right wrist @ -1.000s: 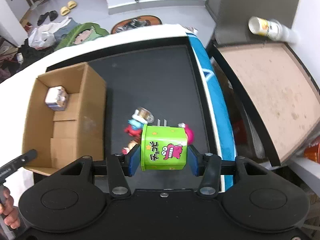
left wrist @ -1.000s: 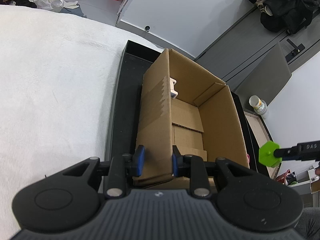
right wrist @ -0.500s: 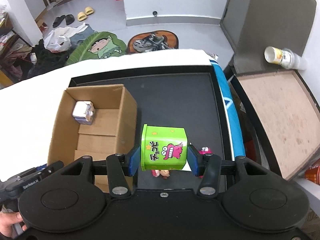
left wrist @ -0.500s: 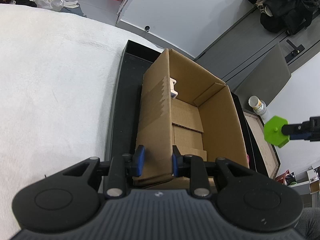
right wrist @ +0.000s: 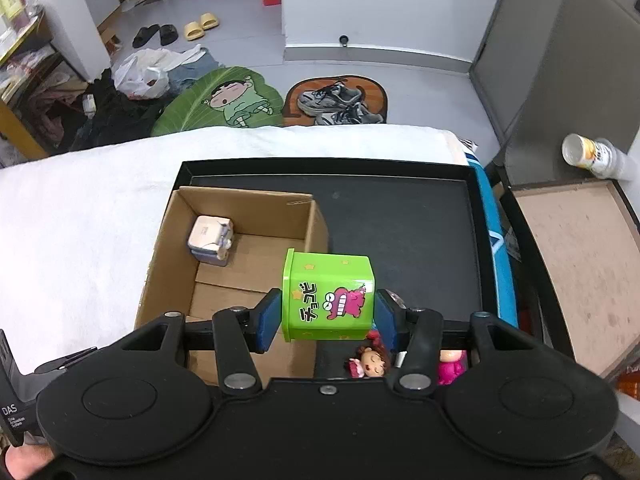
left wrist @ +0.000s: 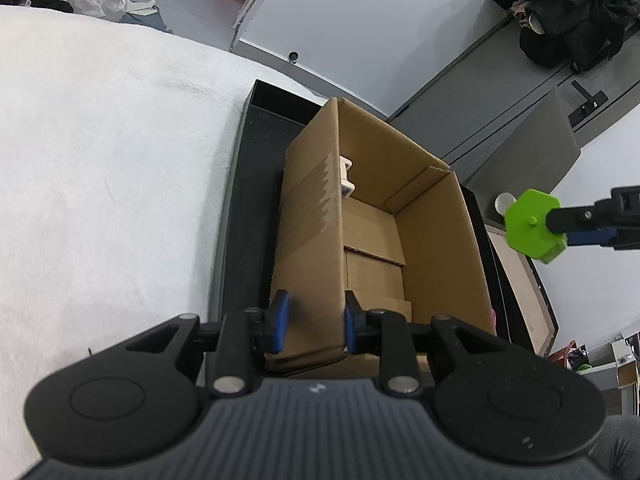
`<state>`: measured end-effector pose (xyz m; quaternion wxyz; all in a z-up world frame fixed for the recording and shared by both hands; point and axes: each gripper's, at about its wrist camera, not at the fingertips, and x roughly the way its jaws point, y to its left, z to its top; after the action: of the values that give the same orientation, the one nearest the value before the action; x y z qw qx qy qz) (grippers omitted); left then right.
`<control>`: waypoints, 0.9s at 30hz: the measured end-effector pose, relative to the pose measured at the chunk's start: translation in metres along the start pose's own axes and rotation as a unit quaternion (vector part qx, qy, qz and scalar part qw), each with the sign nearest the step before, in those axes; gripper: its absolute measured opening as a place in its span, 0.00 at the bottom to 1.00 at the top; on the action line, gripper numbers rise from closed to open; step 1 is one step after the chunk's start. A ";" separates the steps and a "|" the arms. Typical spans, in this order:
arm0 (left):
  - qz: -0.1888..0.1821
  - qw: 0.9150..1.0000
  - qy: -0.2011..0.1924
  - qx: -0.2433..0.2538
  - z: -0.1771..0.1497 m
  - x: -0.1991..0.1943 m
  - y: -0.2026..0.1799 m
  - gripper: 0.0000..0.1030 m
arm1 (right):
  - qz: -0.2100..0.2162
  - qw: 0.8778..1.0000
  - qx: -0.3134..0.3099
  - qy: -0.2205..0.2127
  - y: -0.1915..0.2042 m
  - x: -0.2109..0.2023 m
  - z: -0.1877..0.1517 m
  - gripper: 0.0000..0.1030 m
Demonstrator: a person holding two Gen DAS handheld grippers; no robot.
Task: Organize rigid objects
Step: 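Carry the green cube box with the right gripper over the cardboard box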
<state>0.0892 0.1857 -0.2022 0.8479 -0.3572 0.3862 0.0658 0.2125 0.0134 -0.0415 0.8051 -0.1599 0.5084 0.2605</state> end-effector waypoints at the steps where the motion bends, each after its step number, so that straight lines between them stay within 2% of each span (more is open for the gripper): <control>1: 0.000 1.000 0.000 0.000 0.000 0.000 0.000 0.25 | -0.001 1.000 -0.002 0.001 0.003 0.002 0.001 0.47; 27: -0.004 1.000 0.000 -0.006 0.000 0.000 0.002 0.25 | -0.012 0.997 -0.081 -0.005 0.063 0.044 0.012 0.47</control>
<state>0.0886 0.1868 -0.2032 0.8462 -0.3637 0.3841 0.0644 0.1995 0.0820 -0.0753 0.7953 -0.2289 0.4795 0.2919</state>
